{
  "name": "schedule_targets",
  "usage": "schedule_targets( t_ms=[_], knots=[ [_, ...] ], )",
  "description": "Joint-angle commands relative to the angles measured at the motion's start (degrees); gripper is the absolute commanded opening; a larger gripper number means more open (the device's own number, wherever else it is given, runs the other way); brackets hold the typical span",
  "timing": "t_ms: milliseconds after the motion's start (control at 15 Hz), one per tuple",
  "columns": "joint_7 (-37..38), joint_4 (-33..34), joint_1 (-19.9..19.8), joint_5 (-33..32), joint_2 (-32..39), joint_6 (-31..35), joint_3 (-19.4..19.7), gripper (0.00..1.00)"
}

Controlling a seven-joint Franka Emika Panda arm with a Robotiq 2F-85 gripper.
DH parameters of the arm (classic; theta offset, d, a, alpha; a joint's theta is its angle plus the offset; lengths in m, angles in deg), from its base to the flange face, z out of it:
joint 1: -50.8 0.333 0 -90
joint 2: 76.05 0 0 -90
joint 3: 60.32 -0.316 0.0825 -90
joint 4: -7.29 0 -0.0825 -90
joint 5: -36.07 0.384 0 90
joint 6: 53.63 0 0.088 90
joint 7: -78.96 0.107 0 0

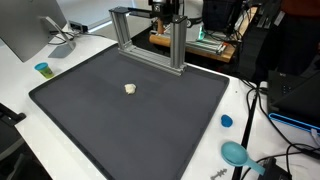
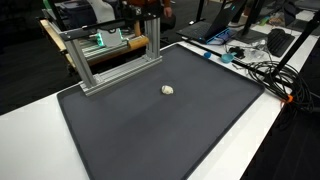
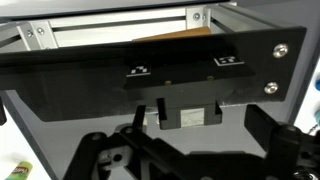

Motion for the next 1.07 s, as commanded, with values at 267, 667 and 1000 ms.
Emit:
schedule_targets(
  t_ms=[267, 667, 1000],
  knots=[
    [-2.94, 0.17, 0.31, -0.69, -1.46, -3.95, 0.89, 0.91],
    [-4.25, 0.19, -0.13, -1.28, -2.73, -5.28, 1.34, 0.89],
    [-3.61, 0.21, -0.41, -3.22, -2.51, -5.48, 0.45, 0.60]
  ],
)
